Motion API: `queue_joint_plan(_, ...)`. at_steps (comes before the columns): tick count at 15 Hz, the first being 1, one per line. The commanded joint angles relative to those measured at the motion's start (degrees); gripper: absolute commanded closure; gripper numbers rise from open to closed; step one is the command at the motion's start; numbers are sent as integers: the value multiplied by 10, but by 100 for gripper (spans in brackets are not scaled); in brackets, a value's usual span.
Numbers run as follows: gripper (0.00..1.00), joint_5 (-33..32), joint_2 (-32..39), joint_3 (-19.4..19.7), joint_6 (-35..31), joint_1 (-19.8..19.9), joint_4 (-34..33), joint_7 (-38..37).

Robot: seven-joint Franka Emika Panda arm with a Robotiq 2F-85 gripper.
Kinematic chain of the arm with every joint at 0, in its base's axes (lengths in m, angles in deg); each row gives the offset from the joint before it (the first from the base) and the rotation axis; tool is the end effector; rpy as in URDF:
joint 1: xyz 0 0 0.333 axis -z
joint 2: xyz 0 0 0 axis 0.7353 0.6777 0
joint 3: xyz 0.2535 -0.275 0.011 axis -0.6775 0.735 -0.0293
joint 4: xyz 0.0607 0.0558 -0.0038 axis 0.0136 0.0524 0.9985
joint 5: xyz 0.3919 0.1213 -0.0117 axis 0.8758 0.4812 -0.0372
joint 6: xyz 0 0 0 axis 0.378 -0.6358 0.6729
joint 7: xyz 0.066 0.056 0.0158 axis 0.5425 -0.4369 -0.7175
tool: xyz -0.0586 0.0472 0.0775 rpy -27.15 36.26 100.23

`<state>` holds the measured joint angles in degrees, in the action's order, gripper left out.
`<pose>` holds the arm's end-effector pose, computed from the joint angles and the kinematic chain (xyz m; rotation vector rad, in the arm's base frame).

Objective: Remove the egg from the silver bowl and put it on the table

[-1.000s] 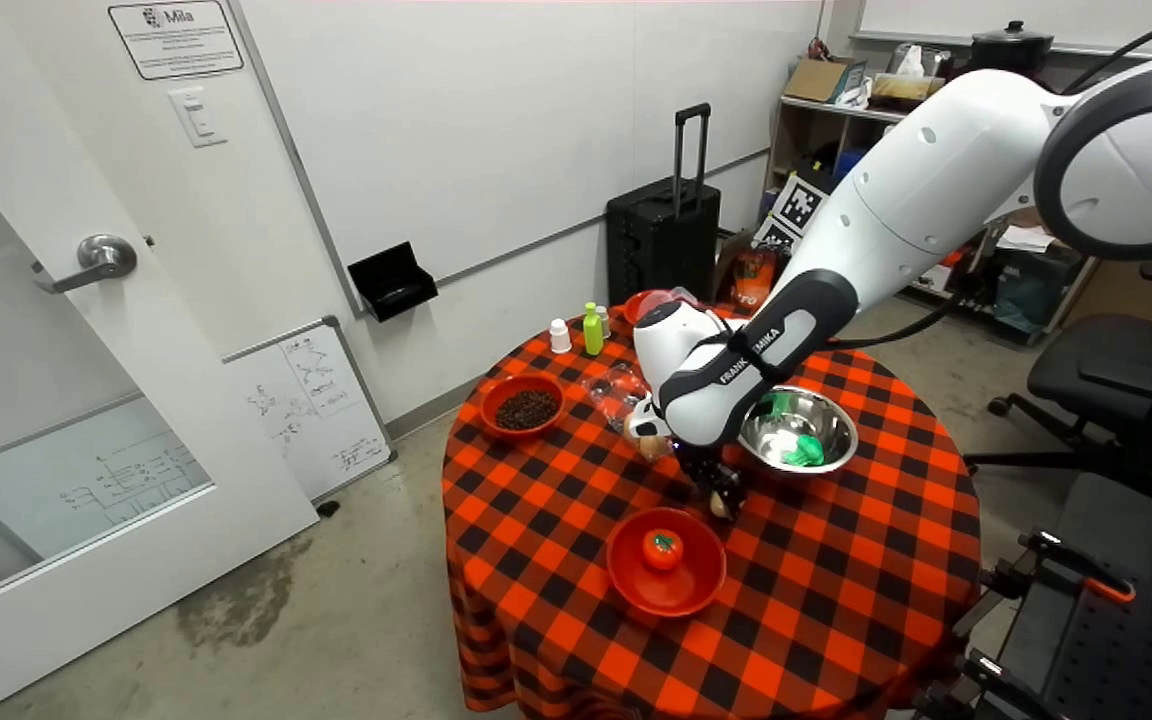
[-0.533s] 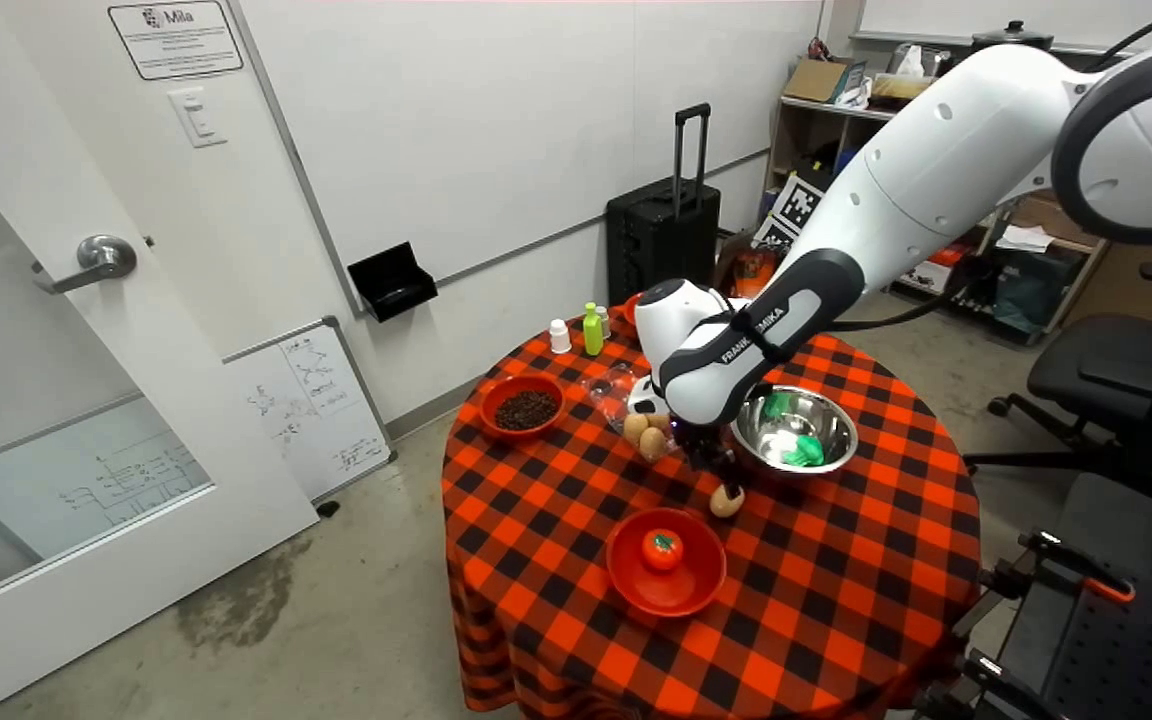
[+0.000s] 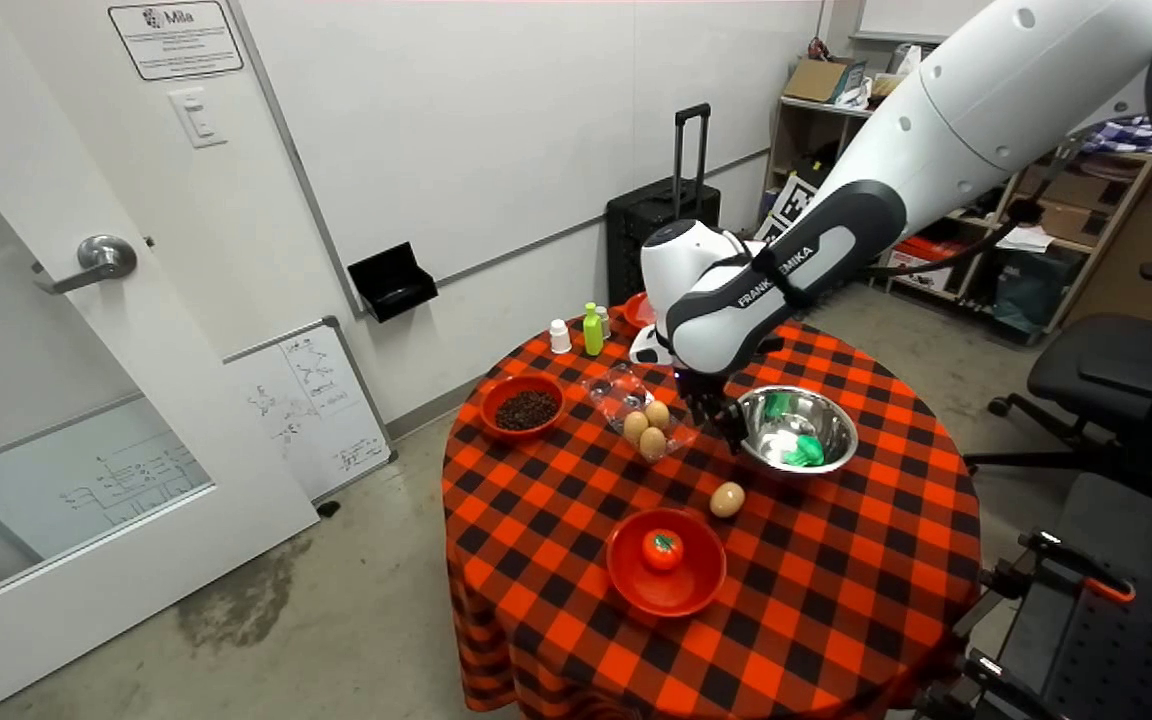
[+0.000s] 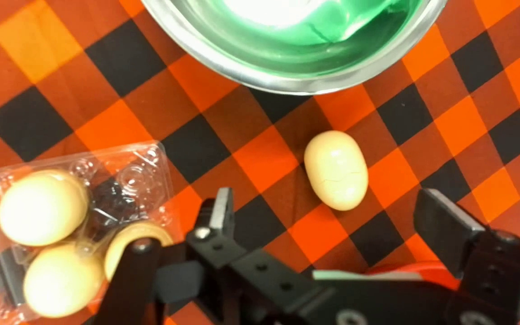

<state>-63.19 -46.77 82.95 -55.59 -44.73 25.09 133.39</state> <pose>0.6781 0.0105 0.1628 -2.5174 -1.7945 0.4103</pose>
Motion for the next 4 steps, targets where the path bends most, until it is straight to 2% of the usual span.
queue_joint_plan(1, 0, -16, -44, 13, 9, -14, 30, -42)
queue_joint_plan(2, 0, -5, -16, 1, 2, -1, 7, -18)
queue_joint_plan(4, 0, -7, -28, 2, 2, -2, 15, -27)
